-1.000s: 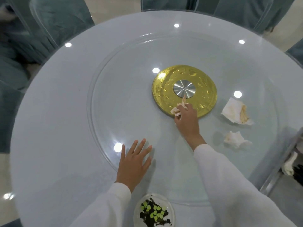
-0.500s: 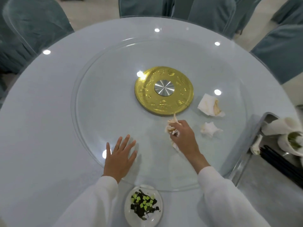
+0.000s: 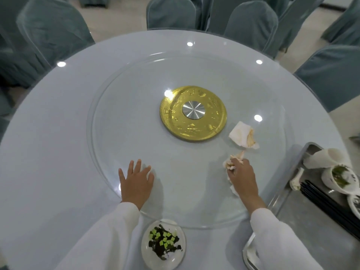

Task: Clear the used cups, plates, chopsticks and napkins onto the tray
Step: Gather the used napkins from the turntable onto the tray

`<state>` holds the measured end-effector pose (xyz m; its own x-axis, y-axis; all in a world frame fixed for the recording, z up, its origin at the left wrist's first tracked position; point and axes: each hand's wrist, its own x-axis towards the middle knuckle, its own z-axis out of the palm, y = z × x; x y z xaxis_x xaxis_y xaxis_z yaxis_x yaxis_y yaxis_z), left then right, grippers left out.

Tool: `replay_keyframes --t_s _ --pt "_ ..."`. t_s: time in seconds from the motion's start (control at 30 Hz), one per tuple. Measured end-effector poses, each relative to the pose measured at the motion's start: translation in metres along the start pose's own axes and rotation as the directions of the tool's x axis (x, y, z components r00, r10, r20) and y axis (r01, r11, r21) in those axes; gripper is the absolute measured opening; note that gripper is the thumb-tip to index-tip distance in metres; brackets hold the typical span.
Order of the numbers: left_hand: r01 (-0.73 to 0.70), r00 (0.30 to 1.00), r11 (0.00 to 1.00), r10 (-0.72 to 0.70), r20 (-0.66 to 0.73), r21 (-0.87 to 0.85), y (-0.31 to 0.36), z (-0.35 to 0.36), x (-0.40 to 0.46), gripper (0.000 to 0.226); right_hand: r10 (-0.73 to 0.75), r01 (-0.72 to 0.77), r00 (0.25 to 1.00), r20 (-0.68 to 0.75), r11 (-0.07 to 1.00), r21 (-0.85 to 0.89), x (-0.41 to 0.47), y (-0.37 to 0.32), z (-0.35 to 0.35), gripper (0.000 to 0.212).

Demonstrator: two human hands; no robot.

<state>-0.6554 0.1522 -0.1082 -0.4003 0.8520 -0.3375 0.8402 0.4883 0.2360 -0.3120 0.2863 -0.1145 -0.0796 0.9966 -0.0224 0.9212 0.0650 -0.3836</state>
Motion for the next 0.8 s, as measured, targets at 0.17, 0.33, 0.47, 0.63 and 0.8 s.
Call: replay_keyframes --t_s 0.17,0.33,0.47,0.63,0.8 --pt "-0.115 0.987 0.993 0.111 -0.117 -0.031 0.035 0.003 -0.014 0.041 -0.090 0.090 0.996 0.011 0.996 0.017 -0.026 -0.022 0.012 0.038" --pt "-0.070 0.996 0.997 0.069 0.053 0.011 0.065 0.007 -0.017 0.051 -0.192 0.190 0.981 0.030 0.980 0.052 -0.050 -0.041 0.025 0.040" --pt "-0.022 0.991 0.999 0.017 0.130 0.036 0.051 0.006 -0.017 0.055 -0.174 0.156 0.981 0.087 0.970 0.187 -0.031 -0.041 0.017 0.039" --pt "-0.017 0.992 1.000 0.016 0.124 0.008 0.028 -0.001 -0.002 0.055 0.025 -0.031 0.999 0.019 0.903 0.428 0.022 -0.036 -0.006 0.054" --pt "0.007 0.992 0.999 -0.001 0.123 -0.050 0.016 -0.007 0.013 0.057 0.159 -0.100 0.981 -0.114 0.907 0.409 0.081 -0.024 -0.022 0.054"
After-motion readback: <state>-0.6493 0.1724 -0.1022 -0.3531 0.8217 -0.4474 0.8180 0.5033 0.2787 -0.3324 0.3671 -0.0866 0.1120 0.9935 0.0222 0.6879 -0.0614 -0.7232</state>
